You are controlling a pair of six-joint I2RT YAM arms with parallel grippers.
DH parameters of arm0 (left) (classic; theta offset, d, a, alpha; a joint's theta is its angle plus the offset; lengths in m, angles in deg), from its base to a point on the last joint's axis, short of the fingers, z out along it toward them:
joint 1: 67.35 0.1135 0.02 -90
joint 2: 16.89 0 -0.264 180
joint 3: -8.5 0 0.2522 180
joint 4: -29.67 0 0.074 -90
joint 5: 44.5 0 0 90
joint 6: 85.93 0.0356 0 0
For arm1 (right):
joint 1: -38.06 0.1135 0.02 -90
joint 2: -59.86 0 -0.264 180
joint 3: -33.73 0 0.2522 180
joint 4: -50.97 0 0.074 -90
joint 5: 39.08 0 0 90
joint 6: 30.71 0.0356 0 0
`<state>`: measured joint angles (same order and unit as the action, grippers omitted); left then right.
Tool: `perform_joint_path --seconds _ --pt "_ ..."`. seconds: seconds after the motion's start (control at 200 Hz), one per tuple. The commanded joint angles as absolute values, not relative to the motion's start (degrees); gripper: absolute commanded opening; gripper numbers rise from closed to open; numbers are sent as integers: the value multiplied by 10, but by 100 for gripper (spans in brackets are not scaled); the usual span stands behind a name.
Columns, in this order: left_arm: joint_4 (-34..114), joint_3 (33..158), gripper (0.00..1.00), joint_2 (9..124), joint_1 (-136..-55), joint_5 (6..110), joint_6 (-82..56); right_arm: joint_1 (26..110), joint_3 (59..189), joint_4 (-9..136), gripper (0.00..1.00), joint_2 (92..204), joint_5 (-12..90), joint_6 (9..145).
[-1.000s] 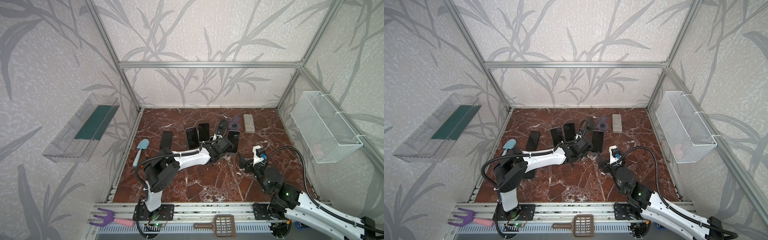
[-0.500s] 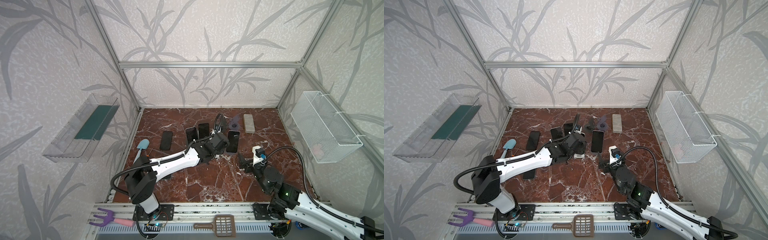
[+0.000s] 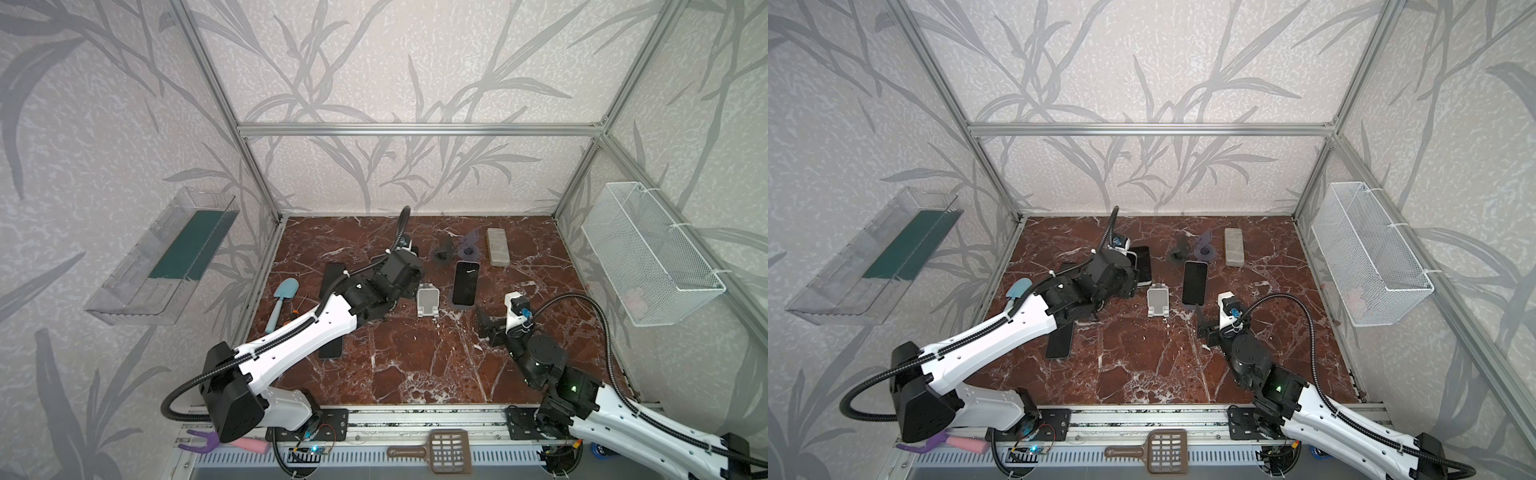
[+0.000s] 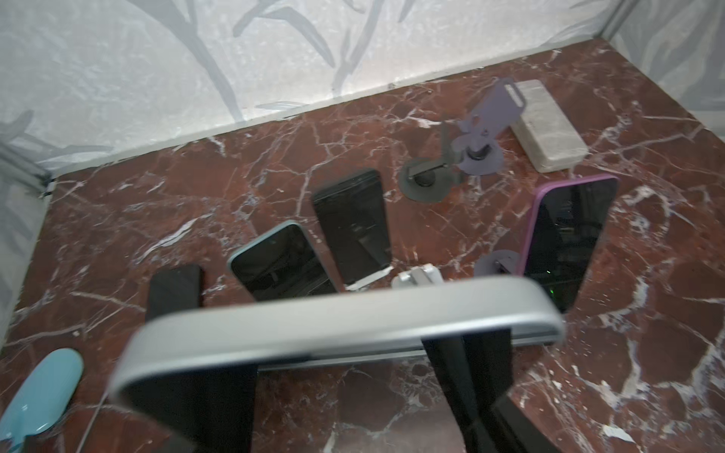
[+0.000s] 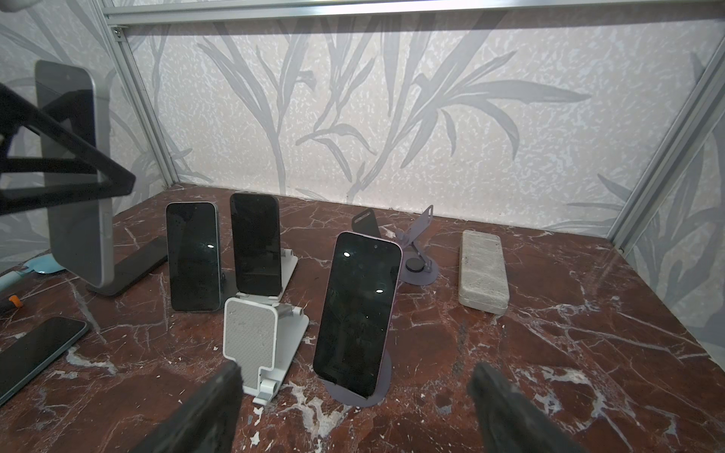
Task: Remove the phone from the phone stand
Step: Remove the phone from the phone stand, then place the phone at the middle-left of the table.
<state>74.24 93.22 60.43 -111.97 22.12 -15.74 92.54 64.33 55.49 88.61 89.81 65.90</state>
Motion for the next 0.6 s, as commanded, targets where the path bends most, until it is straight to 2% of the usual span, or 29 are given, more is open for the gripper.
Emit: perform_joint_path --seconds 0.0,0.34,0.47,0.595 --pt "793 942 43 563 -1049 254 -134 924 641 537 90 887 893 663" --pt "769 968 42 567 -873 329 -98 924 638 545 90 870 896 663" --pt "750 980 41 618 -815 393 -118 924 641 546 90 880 899 658" --pt "752 1006 40 689 -788 413 -118 924 644 553 90 870 899 656"
